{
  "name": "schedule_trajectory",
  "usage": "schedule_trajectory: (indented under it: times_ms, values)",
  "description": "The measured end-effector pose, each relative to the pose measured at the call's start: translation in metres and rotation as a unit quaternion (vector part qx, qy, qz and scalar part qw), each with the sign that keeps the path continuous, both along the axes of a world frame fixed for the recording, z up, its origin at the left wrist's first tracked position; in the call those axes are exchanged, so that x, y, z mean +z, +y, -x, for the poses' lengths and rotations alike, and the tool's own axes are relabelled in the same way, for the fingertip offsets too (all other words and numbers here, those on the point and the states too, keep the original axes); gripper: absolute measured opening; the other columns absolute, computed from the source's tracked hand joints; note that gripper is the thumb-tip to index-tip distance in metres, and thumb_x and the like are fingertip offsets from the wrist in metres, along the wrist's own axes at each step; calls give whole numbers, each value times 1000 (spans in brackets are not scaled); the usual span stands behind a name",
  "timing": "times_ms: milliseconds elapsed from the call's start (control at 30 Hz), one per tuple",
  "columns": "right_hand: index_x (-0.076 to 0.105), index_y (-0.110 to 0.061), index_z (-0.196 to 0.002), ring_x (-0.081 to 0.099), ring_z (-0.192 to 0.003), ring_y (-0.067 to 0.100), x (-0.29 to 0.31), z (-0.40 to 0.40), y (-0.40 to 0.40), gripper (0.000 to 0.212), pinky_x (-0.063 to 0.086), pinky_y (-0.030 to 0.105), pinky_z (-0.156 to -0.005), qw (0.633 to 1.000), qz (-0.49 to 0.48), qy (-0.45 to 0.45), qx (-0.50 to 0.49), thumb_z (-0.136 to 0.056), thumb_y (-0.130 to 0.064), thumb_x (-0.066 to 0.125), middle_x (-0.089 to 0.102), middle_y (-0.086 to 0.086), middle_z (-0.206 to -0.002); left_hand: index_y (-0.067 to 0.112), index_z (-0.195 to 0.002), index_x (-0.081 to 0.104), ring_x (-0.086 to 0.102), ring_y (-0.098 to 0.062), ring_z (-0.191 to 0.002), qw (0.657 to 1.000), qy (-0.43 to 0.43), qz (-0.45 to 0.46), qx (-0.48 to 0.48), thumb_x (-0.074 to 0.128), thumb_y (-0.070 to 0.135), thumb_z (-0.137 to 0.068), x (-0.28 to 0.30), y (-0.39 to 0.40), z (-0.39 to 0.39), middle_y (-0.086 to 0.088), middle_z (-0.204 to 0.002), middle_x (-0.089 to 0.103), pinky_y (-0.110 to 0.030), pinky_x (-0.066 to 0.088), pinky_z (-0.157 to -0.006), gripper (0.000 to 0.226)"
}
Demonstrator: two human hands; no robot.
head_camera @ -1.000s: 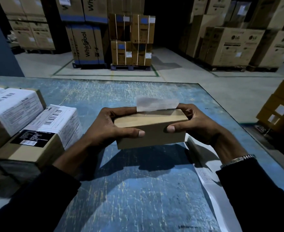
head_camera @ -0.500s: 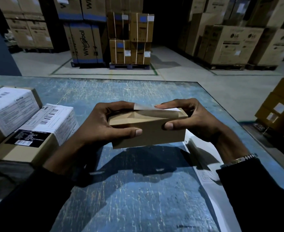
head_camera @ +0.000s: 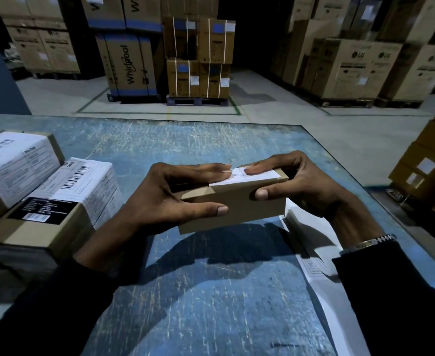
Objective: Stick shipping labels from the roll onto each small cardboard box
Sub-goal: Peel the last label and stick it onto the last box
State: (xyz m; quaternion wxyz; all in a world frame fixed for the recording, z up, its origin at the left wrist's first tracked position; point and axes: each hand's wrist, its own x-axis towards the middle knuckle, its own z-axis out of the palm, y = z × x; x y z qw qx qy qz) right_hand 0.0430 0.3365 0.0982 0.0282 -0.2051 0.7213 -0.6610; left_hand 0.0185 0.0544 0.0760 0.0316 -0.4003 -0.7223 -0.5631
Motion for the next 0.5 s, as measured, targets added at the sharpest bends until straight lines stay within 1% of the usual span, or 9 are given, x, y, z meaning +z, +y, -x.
schedule_trajectory:
  times_ms: [67, 167, 200, 267, 300, 367, 433, 500]
  values:
    - [87, -23, -102, 75, -111, 23, 2, 0, -2, 46, 61, 29, -88, 1000, -5, 3, 2, -60, -5, 94, 80, 8, -119, 7, -122, 79, 66, -10, -131, 1000, -1, -7, 3, 96, 2, -70, 1, -1, 1, 3, -133, 75, -30, 56, -107, 55]
    - [82, -31, -118, 72, -120, 16, 8, -4, -5, 60, 59, 26, -93, 997, -77, 25, 11, -64, -7, 91, 76, -5, -130, 8, -119, 81, 69, -11, -128, 1000, 5, -7, 7, 97, 4, -69, 1, -1, 1, 3, -131, 76, -34, 58, -105, 53]
    - [79, -29, -123, 72, -122, 16, 9, -5, -5, 64, 58, 26, -94, 995, -97, 26, 12, -64, -8, 91, 75, -7, -132, 7, -117, 81, 70, -13, -127, 1000, -7, -17, 6, 97, 1, -68, 1, 1, 0, 2, -129, 77, -35, 60, -103, 52]
    - [77, -22, -127, 73, -120, 19, 11, -6, -5, 65, 59, 27, -93, 993, -117, 28, 11, -66, -9, 92, 76, -4, -131, 2, -116, 81, 72, -18, -123, 999, -13, -37, 3, 96, -4, -67, 1, 2, 0, -3, -125, 79, -36, 62, -98, 52]
    - [78, -20, -126, 73, -118, 22, 12, -6, -5, 62, 59, 28, -91, 992, -118, 33, 12, -67, -9, 92, 76, 0, -129, 2, -115, 81, 73, -20, -121, 999, 4, -40, 8, 97, -3, -67, 0, 3, 1, -6, -123, 78, -35, 62, -95, 51]
    - [82, -19, -121, 74, -116, 25, 11, -7, -5, 55, 59, 31, -90, 993, -109, 39, 11, -68, -8, 92, 76, 4, -126, 6, -113, 82, 73, -23, -116, 999, 31, -33, 23, 98, 5, -65, 1, 4, 3, -6, -121, 75, -33, 62, -88, 50]
    - [84, -19, -115, 73, -116, 26, 10, -6, -5, 49, 59, 34, -91, 994, -104, 45, 8, -68, -7, 92, 76, 7, -124, 8, -110, 83, 74, -23, -112, 999, 26, -31, 32, 99, 8, -64, 1, 3, 4, -4, -118, 74, -31, 62, -83, 49]
    - [86, -21, -108, 71, -118, 29, 7, -5, -7, 43, 60, 41, -94, 994, -94, 46, 10, -67, -6, 93, 75, 8, -125, 8, -108, 84, 75, -21, -109, 999, 16, -36, 36, 100, 6, -61, 1, 3, 4, -3, -114, 75, -29, 61, -84, 49]
